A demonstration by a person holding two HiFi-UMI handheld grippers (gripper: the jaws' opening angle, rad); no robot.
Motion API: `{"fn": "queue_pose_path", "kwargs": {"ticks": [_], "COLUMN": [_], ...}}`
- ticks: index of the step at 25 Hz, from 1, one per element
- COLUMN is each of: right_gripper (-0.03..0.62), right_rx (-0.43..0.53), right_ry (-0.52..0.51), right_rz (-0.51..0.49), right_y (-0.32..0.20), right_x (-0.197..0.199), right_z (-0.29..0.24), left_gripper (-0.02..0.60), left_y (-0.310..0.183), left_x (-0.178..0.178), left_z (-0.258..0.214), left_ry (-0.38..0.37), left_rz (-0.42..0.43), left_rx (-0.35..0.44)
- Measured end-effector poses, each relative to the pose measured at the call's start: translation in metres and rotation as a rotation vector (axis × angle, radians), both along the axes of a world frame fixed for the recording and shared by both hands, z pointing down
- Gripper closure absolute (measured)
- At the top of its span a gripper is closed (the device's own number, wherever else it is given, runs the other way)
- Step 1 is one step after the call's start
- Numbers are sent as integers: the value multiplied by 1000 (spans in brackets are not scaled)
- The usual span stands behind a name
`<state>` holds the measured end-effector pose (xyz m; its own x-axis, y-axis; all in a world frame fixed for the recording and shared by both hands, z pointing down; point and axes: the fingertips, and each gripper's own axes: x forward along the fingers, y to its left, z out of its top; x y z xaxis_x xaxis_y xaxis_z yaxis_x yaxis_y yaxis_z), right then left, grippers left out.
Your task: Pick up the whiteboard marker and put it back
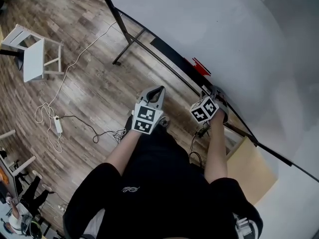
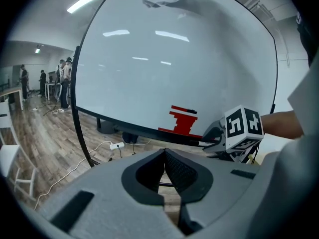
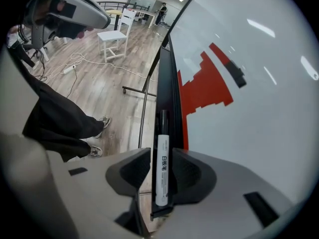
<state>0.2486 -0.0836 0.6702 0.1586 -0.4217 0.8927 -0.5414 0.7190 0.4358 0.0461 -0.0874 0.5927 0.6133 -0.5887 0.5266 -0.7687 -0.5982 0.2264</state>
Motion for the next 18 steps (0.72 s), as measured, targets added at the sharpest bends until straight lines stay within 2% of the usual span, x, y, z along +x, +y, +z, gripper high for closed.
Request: {"fn": "queue_pose_path", "kwargs": {"ticks": [4,18], "right_gripper": [510,537], "right_rx": [2,32], "right_ry": [8,-3], "right_rz": [-6,-12], "right_y": [0,4], "right_x": [2,4], "right_z": [2,-4], "left_gripper": [575,575], "left_y": [-2,4], "left_x": [6,11], "left_z": [-2,-5], "left_ry": [-9,-18], "left_rz": [13,28], "left_rx": [10,19]}}
